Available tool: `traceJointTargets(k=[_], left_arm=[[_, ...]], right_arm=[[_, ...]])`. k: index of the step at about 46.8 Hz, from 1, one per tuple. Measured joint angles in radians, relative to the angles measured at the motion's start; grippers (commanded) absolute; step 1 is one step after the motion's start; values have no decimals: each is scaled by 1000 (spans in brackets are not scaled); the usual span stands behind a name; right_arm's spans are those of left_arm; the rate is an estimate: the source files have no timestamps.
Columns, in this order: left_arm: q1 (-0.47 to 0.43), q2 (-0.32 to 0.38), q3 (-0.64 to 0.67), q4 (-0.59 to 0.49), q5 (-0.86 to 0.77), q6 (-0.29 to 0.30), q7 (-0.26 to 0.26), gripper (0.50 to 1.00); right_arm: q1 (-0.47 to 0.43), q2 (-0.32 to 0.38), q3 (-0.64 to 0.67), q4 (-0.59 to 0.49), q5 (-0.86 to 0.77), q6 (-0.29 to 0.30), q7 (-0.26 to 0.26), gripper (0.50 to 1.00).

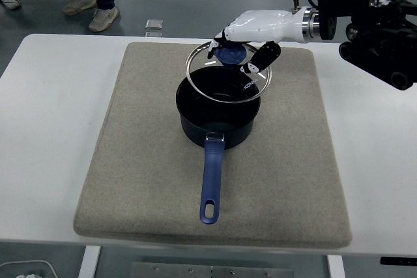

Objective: Lift the pot lid and place it to the right of the pot.

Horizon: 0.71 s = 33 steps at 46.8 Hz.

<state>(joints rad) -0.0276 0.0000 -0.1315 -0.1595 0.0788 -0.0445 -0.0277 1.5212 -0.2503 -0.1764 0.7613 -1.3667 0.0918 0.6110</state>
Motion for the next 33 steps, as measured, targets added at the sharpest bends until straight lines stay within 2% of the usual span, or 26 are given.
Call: traceJointTargets(k=[15, 33], left_arm=[[0, 0, 0, 0, 0, 0, 0, 1000], [0, 0, 0, 0, -1, 0, 0, 1000]], right_arm=[[4, 3, -3, -130, 52, -3, 0, 500], [-13, -10, -27, -232, 59, 5, 0, 500]])
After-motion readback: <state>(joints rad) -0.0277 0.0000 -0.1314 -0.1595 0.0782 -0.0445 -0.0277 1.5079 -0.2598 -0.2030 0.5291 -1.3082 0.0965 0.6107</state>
